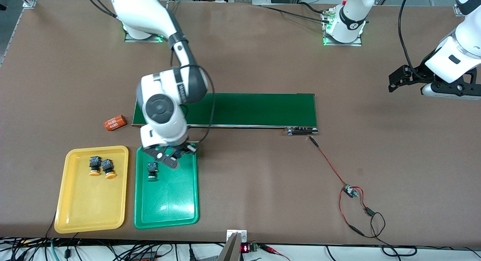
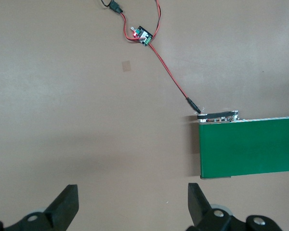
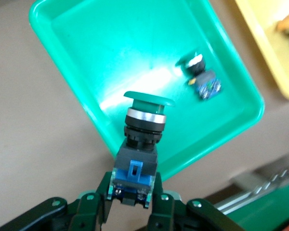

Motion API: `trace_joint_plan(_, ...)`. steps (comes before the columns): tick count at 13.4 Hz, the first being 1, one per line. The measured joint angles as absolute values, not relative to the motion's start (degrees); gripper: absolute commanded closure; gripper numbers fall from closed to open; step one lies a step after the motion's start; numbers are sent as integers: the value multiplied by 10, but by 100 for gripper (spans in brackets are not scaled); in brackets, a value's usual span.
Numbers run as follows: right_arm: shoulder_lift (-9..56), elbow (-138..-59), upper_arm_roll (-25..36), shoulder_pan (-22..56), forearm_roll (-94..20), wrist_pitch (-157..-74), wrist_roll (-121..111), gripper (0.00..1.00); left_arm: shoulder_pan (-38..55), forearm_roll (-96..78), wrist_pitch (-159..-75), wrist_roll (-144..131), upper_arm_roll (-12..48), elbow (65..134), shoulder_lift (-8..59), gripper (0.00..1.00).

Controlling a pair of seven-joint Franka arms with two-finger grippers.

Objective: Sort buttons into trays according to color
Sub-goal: 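Carry the green button with the right gripper over the green tray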

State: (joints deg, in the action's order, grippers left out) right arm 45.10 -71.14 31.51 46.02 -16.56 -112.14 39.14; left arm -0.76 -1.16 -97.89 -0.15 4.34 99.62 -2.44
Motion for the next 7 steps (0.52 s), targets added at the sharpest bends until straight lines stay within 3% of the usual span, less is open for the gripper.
trace_joint_plan(7,472,-714,289,391,-166,-1200,156,100,-8,-12,-976,-2,43,996,-24,0)
